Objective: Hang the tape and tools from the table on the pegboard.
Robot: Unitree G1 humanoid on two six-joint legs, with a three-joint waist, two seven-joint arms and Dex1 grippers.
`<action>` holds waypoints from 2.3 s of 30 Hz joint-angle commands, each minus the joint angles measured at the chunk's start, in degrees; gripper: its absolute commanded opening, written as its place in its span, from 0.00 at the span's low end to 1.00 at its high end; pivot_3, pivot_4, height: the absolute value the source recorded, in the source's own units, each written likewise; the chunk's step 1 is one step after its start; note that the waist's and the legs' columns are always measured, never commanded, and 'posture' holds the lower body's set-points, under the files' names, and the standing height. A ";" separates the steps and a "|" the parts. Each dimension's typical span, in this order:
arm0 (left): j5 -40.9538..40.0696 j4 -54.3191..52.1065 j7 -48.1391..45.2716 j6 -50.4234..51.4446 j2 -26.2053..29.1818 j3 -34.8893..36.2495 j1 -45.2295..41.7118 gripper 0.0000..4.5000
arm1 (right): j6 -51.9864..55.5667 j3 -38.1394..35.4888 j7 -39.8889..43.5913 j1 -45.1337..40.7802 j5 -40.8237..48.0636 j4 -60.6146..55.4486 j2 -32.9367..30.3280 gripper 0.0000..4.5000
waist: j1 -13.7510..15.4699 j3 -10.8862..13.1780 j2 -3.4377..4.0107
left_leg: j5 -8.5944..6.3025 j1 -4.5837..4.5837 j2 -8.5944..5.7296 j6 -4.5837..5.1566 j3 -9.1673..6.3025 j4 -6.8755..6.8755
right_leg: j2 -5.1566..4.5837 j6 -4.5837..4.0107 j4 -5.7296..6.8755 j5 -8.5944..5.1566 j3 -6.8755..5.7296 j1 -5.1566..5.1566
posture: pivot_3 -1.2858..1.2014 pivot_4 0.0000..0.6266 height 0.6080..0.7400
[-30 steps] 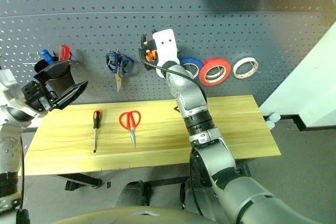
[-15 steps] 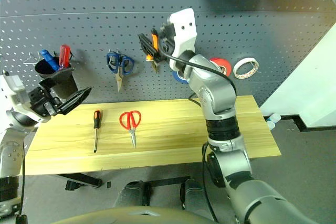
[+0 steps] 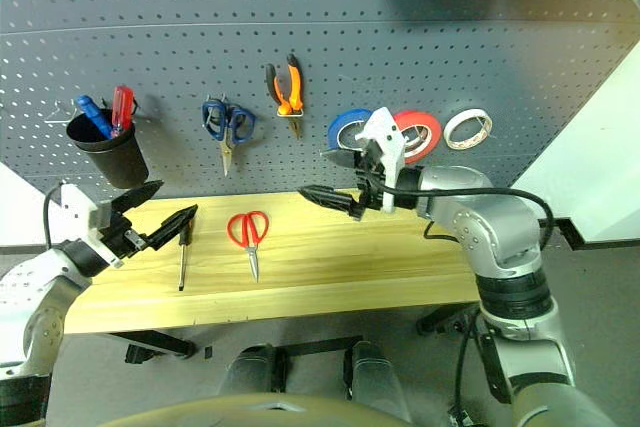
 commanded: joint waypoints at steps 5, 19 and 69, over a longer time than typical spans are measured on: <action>1.90 -5.71 11.95 12.01 -3.73 -4.64 0.14 1.00 | -7.31 6.98 5.23 -0.83 -7.43 8.75 -2.74 0.99 | 0.00 0.54 0.10 | 0.00 0.02 -0.01 0.00 -0.02 0.02 | 0.00 0.18 0.01 -0.12 0.02 0.01 | 0.59 0.26 1.00; 11.78 -0.12 34.02 28.09 -18.89 -14.98 -6.21 1.00 | -30.40 6.58 21.24 -6.58 -13.25 27.26 -3.16 0.99 | -0.03 2.99 0.23 | 0.00 0.01 -0.06 0.01 -0.13 0.11 | 0.04 0.18 0.04 -0.12 0.03 0.08 | 0.58 0.32 1.00; 20.66 30.62 62.78 41.97 -39.91 -2.26 -28.64 1.00 | -43.47 6.97 24.10 -9.23 -25.20 40.64 -1.29 0.99 | -0.29 3.16 0.15 | 0.00 0.04 -0.16 0.01 -0.24 0.19 | 0.03 0.06 0.01 0.01 -0.05 0.22 | 0.55 0.26 1.00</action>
